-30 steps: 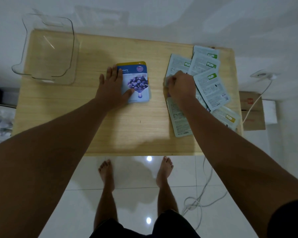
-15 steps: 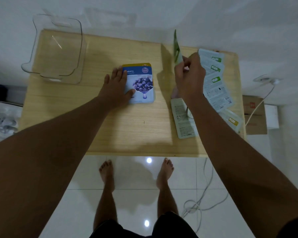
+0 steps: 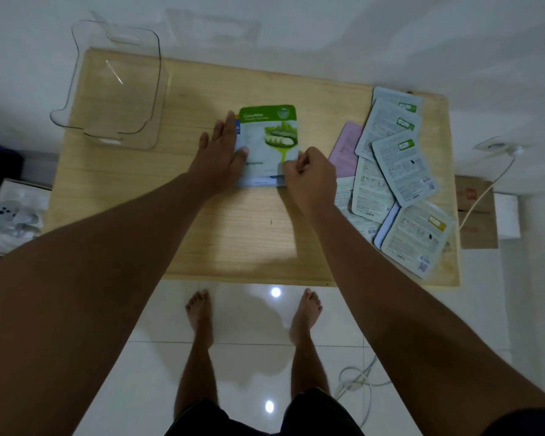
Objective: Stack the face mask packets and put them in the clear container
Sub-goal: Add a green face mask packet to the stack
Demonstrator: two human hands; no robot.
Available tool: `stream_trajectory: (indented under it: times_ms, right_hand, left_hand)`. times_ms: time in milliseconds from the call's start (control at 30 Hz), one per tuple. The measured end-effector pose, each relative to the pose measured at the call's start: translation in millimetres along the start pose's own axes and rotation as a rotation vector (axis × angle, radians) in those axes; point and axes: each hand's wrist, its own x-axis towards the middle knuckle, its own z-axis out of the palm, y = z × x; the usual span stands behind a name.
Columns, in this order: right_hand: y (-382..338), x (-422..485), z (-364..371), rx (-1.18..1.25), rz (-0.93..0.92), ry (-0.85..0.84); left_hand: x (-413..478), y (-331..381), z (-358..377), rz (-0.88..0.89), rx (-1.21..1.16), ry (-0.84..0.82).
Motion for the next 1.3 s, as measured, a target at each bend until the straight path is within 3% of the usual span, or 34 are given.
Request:
stream_trajectory:
  times_ms: [100, 267, 367, 600, 800, 1000, 1167, 1300]
  right_hand:
    - [-3, 3, -6, -0.235, -0.036, -0.11]
    - [0, 19, -36, -0.326, -0.117, 0.026]
    - [17, 36, -56, -0.517, 0.019, 0.047]
    - [54, 74, -67, -0.589, 0.238, -0.037]
    - [58, 68, -68, -0.552, 0.028, 0.052]
    - [59, 73, -76, -0.586, -0.034, 0.036]
    - [52, 74, -90, -0.478, -0.09, 0.238]
    - [25, 59, -90, -0.231, -0.212, 0.392]
  left_hand:
    - [3, -3, 5, 0.035, 0.128, -0.031]
    - [3, -5, 10, 0.036, 0.227, -0.034]
    - [1, 1, 7, -0.001, 0.176, -0.04]
    - [-6, -10, 8, -0.016, 0.262, 0.052]
    - [-12, -15, 17, -0.007, 0.323, 0.073]
    - [-13, -13, 21, -0.033, 0.34, 0.088]
    - [-15, -11, 20, -0.033, 0.341, 0.091]
    - [-16, -11, 19, -0.038, 0.337, 0.08]
